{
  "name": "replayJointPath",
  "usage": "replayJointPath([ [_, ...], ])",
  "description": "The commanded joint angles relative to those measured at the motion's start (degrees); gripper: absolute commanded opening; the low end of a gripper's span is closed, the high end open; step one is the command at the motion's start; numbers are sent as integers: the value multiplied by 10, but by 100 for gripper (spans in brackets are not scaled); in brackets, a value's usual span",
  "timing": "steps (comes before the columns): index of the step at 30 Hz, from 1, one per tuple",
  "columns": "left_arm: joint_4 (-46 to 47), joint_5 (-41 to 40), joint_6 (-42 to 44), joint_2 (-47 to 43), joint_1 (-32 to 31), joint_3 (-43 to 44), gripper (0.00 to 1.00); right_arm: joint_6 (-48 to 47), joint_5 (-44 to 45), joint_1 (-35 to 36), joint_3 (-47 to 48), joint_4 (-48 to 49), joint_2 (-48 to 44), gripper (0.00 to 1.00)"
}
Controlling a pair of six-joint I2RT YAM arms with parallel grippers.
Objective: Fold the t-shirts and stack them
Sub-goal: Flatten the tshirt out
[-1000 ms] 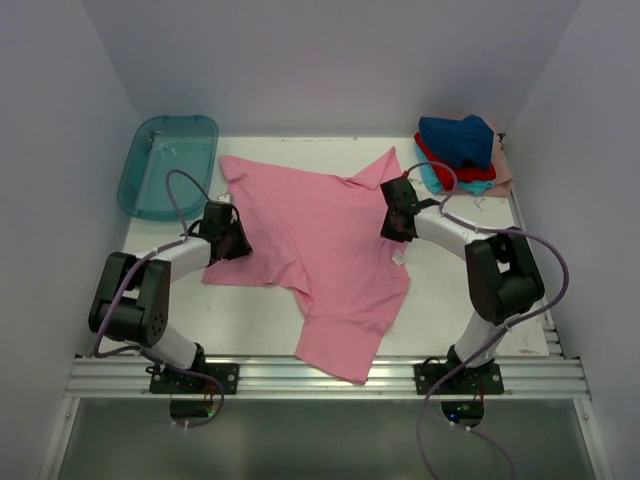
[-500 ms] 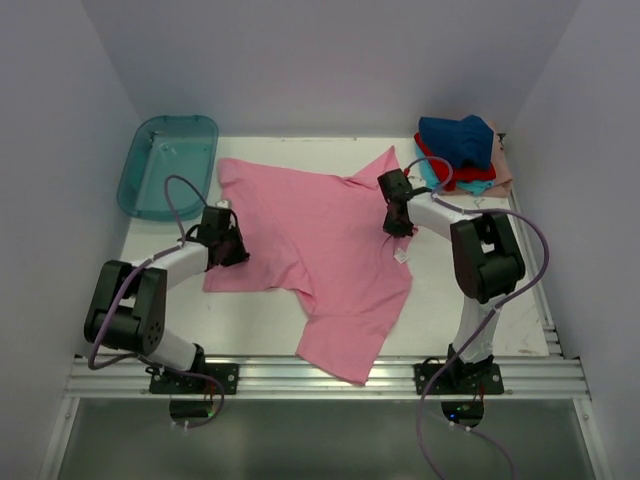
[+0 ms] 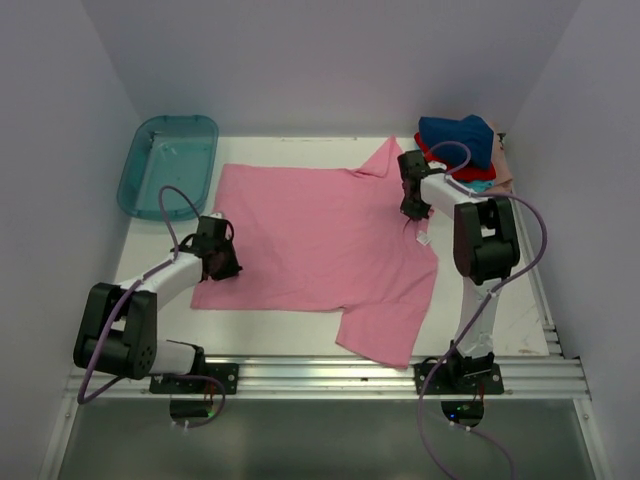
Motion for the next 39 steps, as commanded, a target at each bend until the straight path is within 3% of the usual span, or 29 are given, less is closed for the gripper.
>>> replayJointPath([
  [1, -21, -19, -2, 4, -2, 1, 0, -17, 21, -12, 52, -36, 52, 0],
  [7, -26, -29, -3, -2, -1, 6, 0, -46, 12, -12, 101, -22, 63, 0],
  [13, -32, -48, -6, -13, 0, 13, 0, -88, -81, -12, 66, 56, 5, 0],
  [17, -44, -62, -12, -26, 0, 40, 0, -114, -167, -11, 13, 126, -84, 0],
  [18, -45, -66, -14, -43, 0, 44, 0, -118, -190, -7, -37, 150, -148, 0],
  [22, -51, -78, -12, -119, -1, 77, 0, -127, -187, 16, -136, 227, -300, 0],
  [28, -52, -54, -8, -228, -1, 100, 0, -116, -205, 27, -200, 141, -421, 0],
  [32, -79, -2, -5, -226, -1, 87, 11, -105, -183, 51, -292, 73, -517, 0],
  [33, -101, 15, -1, -218, -1, 85, 13, -103, -186, 57, -322, 58, -536, 3],
  [34, -111, 20, -2, -212, -1, 83, 15, -100, -183, 73, -332, 37, -553, 16],
  [35, -113, 46, -3, -205, -1, 64, 19, -86, -185, 81, -341, -7, -585, 21],
  [36, -115, 74, -8, -203, -1, 53, 31, -82, -204, 89, -358, -25, -600, 28],
  [38, -113, 98, -15, -203, -1, 21, 36, -54, -214, 122, -374, -81, -638, 42],
  [39, -112, 119, -21, -202, -1, 13, 41, -44, -230, 130, -391, -96, -649, 45],
])
